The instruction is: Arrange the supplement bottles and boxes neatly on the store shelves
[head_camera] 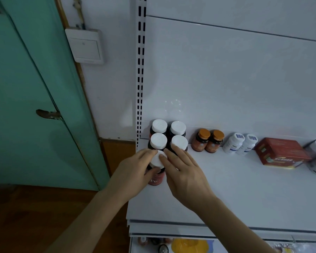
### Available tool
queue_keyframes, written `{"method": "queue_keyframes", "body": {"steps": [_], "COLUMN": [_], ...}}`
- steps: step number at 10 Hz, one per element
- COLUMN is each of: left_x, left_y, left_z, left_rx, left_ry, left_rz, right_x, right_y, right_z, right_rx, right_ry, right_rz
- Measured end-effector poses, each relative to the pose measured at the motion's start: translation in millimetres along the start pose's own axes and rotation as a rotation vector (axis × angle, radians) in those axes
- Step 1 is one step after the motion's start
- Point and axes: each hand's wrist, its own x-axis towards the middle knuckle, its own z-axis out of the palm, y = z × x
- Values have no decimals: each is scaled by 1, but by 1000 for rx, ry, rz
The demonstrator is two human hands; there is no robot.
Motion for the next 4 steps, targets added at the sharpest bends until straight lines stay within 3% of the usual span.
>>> {"method": "queue_keyframes", "body": {"steps": [3,4], "left_x": [-4,-2], "left_y": [1,4], "left_z": [-1,-8], "left_rx": [-60,-24], "left_ry": [1,85], "left_rz": [-16,16], "right_x": [1,2], "right_y": [-6,-2], "right_z": [-15,-29], "right_rx": [11,22], "right_ry": [-55,-39], "right_rz": [47,120]}}
